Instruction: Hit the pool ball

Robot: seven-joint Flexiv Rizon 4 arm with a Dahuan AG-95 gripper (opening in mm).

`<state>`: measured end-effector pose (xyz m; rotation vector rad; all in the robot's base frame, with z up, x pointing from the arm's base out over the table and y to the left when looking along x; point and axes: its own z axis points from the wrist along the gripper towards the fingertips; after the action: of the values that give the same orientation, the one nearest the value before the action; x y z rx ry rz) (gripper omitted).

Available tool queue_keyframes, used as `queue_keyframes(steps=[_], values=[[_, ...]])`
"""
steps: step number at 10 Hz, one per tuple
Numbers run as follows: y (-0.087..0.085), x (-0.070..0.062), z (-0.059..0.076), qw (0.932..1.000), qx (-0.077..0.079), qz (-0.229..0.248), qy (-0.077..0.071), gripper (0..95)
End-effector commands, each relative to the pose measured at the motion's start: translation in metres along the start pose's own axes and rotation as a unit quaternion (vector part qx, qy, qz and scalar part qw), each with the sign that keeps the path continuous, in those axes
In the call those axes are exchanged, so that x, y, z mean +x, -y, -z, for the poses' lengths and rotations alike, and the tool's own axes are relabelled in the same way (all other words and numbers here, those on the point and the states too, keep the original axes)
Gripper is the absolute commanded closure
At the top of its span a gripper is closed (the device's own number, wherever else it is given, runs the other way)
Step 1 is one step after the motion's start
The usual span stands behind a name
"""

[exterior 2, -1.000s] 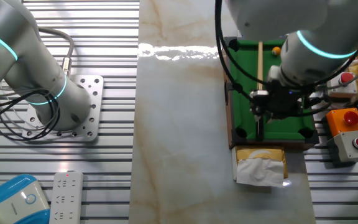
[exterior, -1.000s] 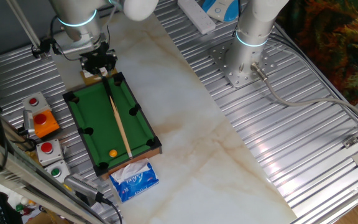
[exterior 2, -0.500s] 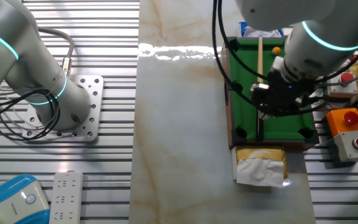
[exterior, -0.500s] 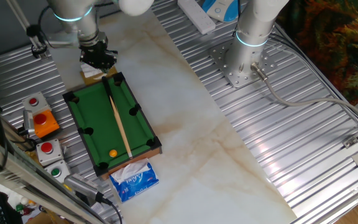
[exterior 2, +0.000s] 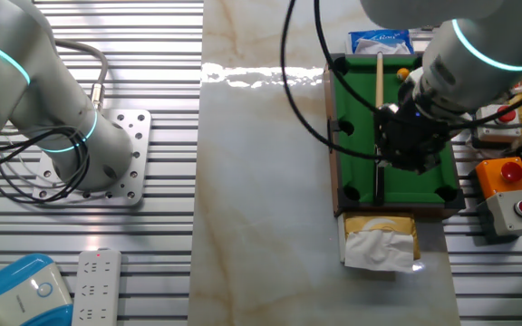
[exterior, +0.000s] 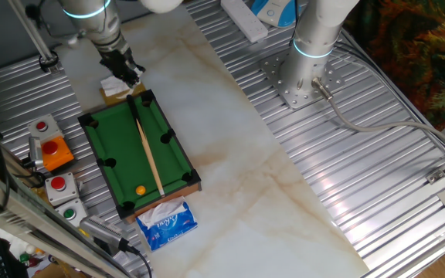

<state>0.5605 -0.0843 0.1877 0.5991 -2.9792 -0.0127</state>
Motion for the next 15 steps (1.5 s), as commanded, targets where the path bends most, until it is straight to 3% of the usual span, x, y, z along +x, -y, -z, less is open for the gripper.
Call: queue_keyframes(steps=[1,4,9,11,15], values=[[-0.004,0.003,0.011,0.9825,-0.022,-0.185,0.007,95.0],[-0.005,0.004,0.011,0.9820,-0.022,-0.187,0.015,95.0],[-0.016,-0.001,0.007,0.9750,-0.012,-0.216,0.051,95.0],[-0.025,-0.005,0.003,0.9729,-0.012,-0.224,0.055,95.0],[-0.029,-0.005,0.001,0.9746,-0.015,-0.218,0.050,95.0]])
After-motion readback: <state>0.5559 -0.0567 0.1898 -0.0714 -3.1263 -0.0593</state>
